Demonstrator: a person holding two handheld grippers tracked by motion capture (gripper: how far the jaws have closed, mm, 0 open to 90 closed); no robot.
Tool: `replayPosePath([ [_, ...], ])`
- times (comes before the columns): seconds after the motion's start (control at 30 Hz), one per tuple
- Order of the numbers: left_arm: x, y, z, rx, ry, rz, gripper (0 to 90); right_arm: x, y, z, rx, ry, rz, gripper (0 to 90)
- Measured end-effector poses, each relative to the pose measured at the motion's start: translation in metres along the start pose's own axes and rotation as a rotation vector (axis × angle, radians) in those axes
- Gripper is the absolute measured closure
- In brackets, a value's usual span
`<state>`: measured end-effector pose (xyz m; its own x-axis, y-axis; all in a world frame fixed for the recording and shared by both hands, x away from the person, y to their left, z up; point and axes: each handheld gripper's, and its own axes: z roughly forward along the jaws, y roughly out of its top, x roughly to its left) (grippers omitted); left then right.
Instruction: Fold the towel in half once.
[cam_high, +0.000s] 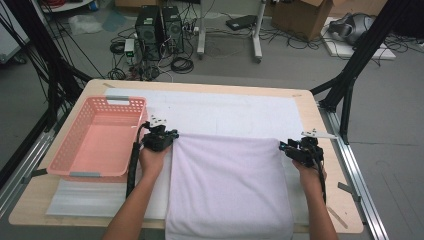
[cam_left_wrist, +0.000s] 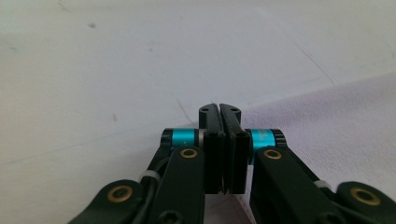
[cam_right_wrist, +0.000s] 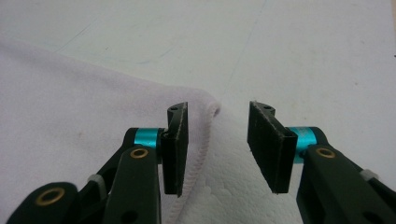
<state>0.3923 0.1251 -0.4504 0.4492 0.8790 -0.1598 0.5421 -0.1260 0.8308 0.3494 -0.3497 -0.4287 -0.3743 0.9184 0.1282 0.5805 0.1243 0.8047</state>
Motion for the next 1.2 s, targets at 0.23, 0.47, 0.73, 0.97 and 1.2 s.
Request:
replayPosePath([
  [0.23,0.007,0.004,0.002,-0.046,-0.003,-0.023,47.3,-0.005,0.006,0.014,0.026,0.008,-0.052,47.9],
  [0.47,0.004,0.009,0.017,0.048,-0.044,0.004,48.0,-0.005,0.020,0.047,0.142,0.073,-0.115,45.2],
  [0.73,0.000,0.013,0.016,0.007,-0.029,-0.010,85.2,-0.010,0.022,0.046,0.150,0.054,-0.142,86.7],
  [0.97,-0.001,0.025,0.012,-0.136,0.014,-0.030,85.2,-0.010,0.039,0.040,-0.035,-0.024,-0.177,86.5],
  [1.2,0.002,0.018,0.011,-0.143,-0.046,-0.064,60.2,-0.009,0.044,0.038,-0.057,-0.059,-0.091,65.0],
])
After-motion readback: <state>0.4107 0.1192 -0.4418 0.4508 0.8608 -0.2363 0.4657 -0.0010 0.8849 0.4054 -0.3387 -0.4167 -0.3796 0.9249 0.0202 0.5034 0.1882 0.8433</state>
